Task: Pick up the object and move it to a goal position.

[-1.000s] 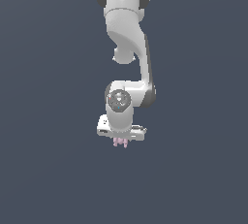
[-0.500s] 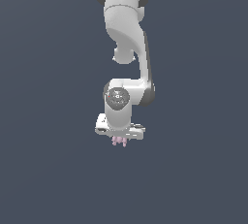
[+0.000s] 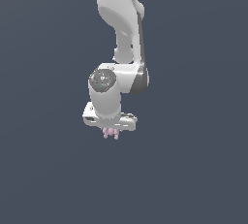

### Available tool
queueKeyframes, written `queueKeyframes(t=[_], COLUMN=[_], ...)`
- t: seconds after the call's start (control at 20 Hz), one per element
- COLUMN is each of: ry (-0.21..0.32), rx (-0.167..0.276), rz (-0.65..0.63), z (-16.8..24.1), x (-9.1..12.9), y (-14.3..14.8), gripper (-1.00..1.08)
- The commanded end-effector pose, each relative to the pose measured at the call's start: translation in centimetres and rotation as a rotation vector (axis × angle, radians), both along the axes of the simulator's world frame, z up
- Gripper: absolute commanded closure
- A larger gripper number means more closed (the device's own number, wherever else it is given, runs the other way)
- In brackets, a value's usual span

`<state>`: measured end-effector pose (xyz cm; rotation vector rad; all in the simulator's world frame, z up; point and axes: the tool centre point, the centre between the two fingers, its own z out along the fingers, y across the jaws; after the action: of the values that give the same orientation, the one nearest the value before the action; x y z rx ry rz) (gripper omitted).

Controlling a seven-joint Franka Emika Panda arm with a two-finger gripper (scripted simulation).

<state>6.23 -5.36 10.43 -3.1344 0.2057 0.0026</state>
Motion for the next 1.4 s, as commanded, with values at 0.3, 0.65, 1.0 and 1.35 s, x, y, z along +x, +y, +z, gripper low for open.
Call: queueKeyframes(t=[0.3, 0.65, 1.0, 1.35], ry=[-0.002, -0.002, -0.002, -0.002], rx=[0.001, 0.001, 0.0, 0.0], rz=[-0.001, -0.001, -0.001, -0.001], z=[8.6, 15.3, 19.8, 21.3], x=[-1.9, -3.2, -3.8, -4.0], y=[-5.3, -9.4, -12.2, -13.2], gripper=[1.08, 1.08, 1.08, 1.08])
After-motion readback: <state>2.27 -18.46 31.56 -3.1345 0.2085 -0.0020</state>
